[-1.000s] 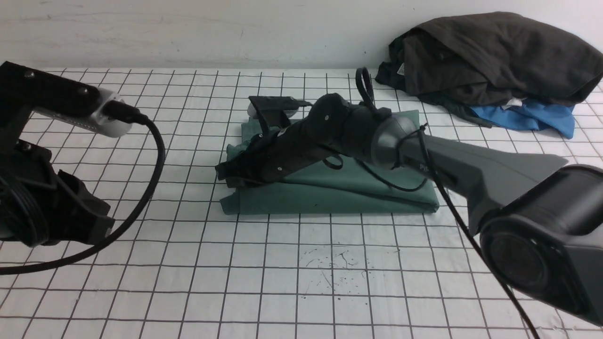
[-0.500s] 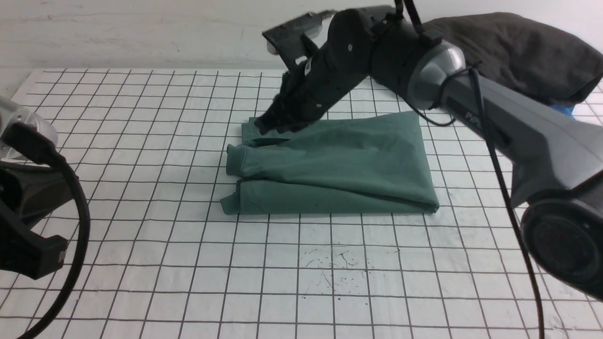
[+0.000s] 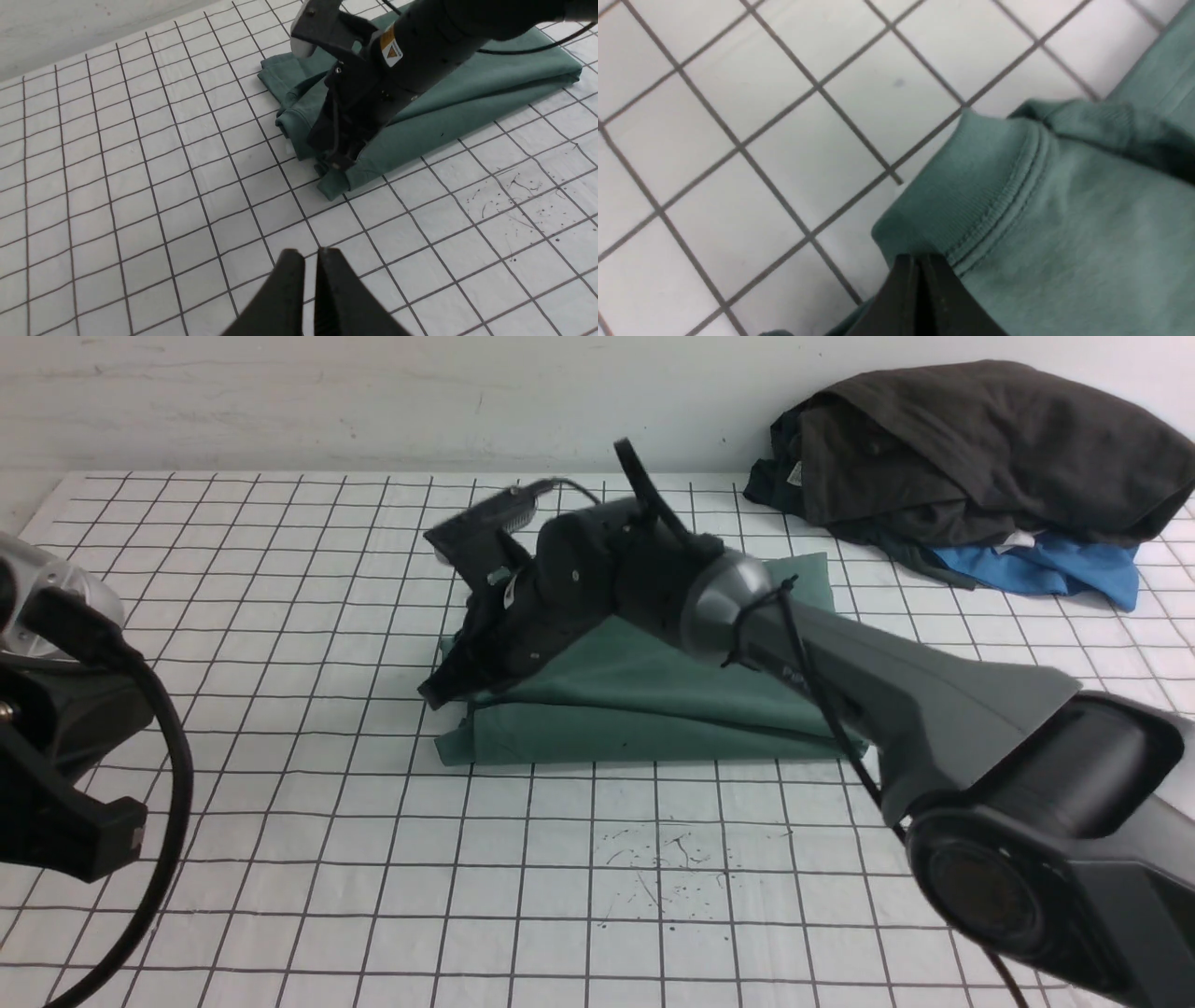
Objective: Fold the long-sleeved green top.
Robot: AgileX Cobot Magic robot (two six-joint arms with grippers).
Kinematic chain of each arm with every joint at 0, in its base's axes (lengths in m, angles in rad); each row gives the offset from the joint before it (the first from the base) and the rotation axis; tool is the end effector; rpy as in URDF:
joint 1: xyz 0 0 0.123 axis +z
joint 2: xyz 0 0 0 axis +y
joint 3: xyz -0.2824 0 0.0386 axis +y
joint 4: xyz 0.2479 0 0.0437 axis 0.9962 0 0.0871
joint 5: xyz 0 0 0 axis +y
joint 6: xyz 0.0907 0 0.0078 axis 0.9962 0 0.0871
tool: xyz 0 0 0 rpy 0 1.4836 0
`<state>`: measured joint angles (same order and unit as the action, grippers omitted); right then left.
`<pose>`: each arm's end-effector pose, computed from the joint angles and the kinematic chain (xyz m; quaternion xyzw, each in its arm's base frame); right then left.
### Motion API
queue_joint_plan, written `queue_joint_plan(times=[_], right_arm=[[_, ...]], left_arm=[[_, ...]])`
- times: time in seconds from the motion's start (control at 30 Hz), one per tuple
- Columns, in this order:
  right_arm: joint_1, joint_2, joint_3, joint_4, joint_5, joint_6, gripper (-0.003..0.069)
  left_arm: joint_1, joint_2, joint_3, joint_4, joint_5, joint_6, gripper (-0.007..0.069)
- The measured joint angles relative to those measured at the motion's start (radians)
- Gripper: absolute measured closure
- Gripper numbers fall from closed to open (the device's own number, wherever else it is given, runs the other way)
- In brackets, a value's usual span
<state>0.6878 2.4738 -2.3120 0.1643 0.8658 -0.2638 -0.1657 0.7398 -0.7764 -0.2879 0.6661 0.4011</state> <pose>0.4185 0.3586 0.1981 -0.4063 0.8566 0.1392 0.2861 0.1366 -0.0391 0.3498 0.1885 0.8426 -0.0746 0.4990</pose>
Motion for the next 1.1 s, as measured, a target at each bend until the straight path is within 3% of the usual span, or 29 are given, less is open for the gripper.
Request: queue_joint_plan(times=[0.1, 0.27, 0.4, 0.53, 0.77, 0.9, 1.1], right_arm=[[-0.013, -0.15, -0.028, -0.071, 0.087, 0.0, 0.0671], [-0.082, -0.416, 0.007, -0.06, 0.203, 0.008, 0.0671], [-0.191, -0.692, 0.174, -0.108, 0.259, 0.018, 0.0671], [-0.292, -0.953, 0.447, -0.236, 0.234, 0.074, 0.0671], [-0.364, -1.594, 1.183, -0.498, -0.113, 0.309, 0.0671], [-0.369, -1.926, 1.62, -0.544, -0.389, 0.448, 0.0671], [-0.369, -2.209, 1.962, -0.551, -0.617, 0.606, 0.0671]], left_arm=[[0.0, -0.009, 0.0, 0.0, -0.014, 0.007, 0.0602], [0.0, -0.068, 0.023, -0.001, -0.035, 0.047, 0.0602], [0.0, -0.164, 0.083, -0.005, -0.122, 0.075, 0.0602], [0.0, -0.25, 0.175, -0.004, -0.236, 0.082, 0.0602], [0.0, -0.304, 0.28, -0.007, -0.285, 0.082, 0.0602], [0.0, -0.304, 0.302, -0.007, -0.273, 0.082, 0.0602], [0.0, -0.304, 0.303, -0.007, -0.26, 0.082, 0.0602]])
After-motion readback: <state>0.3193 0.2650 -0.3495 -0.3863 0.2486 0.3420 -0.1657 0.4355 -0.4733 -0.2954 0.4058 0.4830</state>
